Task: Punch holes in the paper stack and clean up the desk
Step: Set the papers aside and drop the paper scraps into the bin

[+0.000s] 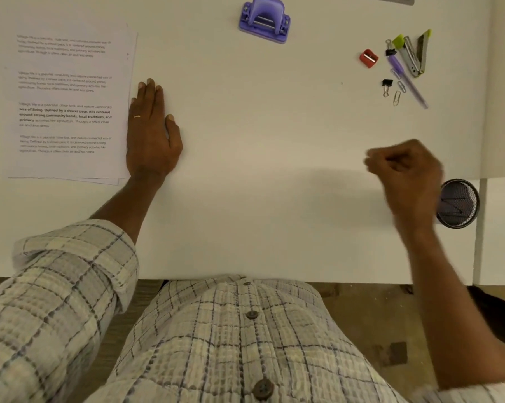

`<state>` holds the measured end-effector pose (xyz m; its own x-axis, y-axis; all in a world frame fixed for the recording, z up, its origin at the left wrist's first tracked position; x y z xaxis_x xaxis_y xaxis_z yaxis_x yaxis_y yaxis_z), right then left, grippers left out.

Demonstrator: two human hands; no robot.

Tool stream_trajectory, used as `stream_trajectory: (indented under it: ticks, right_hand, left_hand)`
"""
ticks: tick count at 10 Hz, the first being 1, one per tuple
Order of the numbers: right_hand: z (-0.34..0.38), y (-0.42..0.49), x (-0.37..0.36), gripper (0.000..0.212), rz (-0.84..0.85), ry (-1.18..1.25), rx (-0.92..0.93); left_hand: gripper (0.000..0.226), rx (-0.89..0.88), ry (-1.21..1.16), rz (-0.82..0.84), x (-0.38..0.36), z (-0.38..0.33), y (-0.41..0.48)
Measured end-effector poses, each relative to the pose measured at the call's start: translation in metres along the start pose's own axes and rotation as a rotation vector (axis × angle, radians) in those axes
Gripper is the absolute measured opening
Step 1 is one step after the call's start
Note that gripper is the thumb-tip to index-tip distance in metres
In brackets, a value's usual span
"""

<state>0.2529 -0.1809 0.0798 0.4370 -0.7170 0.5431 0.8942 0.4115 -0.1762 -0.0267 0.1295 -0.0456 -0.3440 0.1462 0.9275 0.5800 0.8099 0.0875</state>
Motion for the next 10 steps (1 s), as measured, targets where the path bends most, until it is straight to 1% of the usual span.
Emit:
stream_trajectory:
  ticks: [1, 2, 3, 4, 5, 6, 7, 8, 9, 10]
  right_hand:
    - [-0.012, -0.006, 0.075, 0.018, -0.176, -0.237, 0.036]
    - [-0.021, -0.012, 0.119, 0.024, -0.288, -0.364, 0.021]
    - [-0.033, -0.016, 0.140, 0.019, -0.272, -0.445, 0.054]
    - [-0.044, -0.016, 0.144, 0.020, -0.218, -0.523, 0.044]
    - [-0.052, -0.018, 0.143, 0.026, -0.265, -0.599, 0.048]
    - [-0.055, -0.021, 0.140, 0.024, -0.338, -0.604, 0.074]
    - [-0.060, -0.022, 0.141, 0.019, -0.315, -0.625, 0.085]
    - [-0.062, -0.022, 0.143, 0.023, -0.307, -0.662, 0.095]
    - [-0.060, -0.022, 0.145, 0.021, -0.345, -0.661, 0.077]
    - [-0.053, -0.024, 0.145, 0.019, -0.408, -0.609, 0.058]
  left_hand:
    - [0.058, 0.008, -0.003, 0.007, 0.000, 0.002, -0.001]
    - [0.059, -0.007, -0.006, -0.001, -0.002, 0.005, -0.002]
    - [0.059, -0.034, -0.016, -0.008, -0.006, 0.006, -0.001]
    - [0.059, -0.053, -0.014, -0.014, -0.007, 0.008, -0.001]
    - [0.059, -0.067, -0.026, -0.010, -0.006, 0.006, -0.001]
    - [0.059, -0.077, -0.022, 0.000, -0.003, 0.005, -0.002]
    - [0.059, -0.090, -0.026, 0.005, -0.002, 0.005, -0.001]
    - [0.059, -0.110, -0.021, -0.014, -0.002, 0.005, -0.002]
    - [0.059, -0.123, -0.017, -0.009, -0.001, 0.006, -0.001]
    - [0.058, -0.117, 0.007, 0.003, -0.001, 0.005, 0.001]
Point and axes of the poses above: each hand's wrist, its own y-axis towards the middle knuckle, its own x-axis out of the back of the hand, z = x × y, the point moved 1 cm from there along y, towards the middle knuckle, and after that the axes turned 3 degrees about -x, right-handed, at the moved point
